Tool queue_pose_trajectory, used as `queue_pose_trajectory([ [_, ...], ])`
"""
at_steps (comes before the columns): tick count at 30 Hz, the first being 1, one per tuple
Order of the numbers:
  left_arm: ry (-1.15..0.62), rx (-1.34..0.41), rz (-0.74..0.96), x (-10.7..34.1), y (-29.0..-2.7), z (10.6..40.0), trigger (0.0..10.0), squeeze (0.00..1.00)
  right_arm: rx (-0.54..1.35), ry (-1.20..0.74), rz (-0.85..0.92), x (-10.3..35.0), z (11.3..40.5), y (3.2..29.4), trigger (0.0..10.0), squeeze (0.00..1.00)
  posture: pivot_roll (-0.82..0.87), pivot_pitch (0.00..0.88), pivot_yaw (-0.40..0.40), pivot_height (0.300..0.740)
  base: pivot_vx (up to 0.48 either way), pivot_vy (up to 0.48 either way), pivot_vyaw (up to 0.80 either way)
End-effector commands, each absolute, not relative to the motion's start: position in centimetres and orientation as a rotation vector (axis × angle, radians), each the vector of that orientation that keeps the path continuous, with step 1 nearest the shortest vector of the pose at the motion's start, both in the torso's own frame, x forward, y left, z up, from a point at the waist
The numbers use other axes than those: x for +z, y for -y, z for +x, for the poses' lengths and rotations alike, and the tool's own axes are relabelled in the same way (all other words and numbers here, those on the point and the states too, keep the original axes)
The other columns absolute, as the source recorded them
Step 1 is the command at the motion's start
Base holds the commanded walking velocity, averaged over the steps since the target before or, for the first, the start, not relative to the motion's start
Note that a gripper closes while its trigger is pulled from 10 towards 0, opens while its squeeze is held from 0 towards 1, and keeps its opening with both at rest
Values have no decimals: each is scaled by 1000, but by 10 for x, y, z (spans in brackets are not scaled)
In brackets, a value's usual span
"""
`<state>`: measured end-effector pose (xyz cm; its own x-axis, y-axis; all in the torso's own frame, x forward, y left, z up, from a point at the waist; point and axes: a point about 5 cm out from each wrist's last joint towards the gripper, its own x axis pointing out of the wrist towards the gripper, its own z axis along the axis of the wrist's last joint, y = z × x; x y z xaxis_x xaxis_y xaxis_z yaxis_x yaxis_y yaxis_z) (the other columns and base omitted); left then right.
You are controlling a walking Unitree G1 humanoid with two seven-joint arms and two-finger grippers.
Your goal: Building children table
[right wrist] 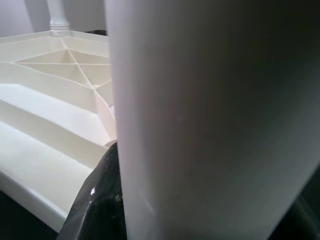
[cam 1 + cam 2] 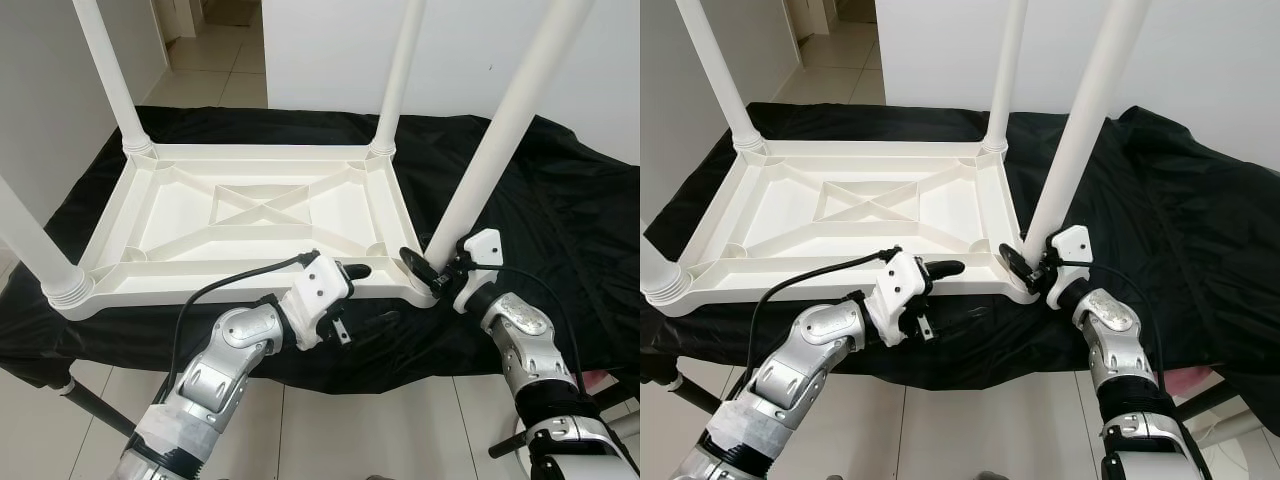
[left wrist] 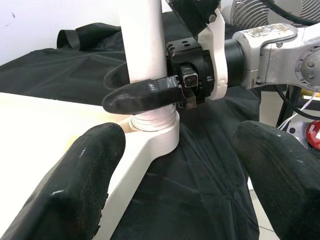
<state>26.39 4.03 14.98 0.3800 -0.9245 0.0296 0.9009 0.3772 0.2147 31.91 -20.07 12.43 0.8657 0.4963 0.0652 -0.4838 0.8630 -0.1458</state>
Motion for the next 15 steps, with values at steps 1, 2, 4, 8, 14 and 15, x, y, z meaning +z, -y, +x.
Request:
queue_pose_trajectory([
  [1,153,-1206,185,149,-39,263,10000,0,447,40,-123,113,316,203,10000,0,-70,0,-8,740,0,0,0],
  [2,153,-1206,185,149,-39,263,10000,0,447,40,-123,113,316,203,10000,0,-70,0,-8,740,0,0,0],
  [4,153,-1205,186,149,-39,263,10000,0,406,32,-114,112,316,204,10000,0,-70,0,-8,740,0,0,0],
  [8,152,-1203,187,148,-39,263,10000,0,346,29,-104,111,315,204,10000,0,-72,0,-12,740,0,0,0],
  [14,151,-1203,186,147,-38,263,10000,0,241,45,-56,112,307,193,10000,0,-76,0,-15,740,0,0,0],
  [15,151,-1205,187,147,-39,263,10000,0,219,48,-47,113,306,191,10000,0,-77,0,-15,740,0,0,0],
])
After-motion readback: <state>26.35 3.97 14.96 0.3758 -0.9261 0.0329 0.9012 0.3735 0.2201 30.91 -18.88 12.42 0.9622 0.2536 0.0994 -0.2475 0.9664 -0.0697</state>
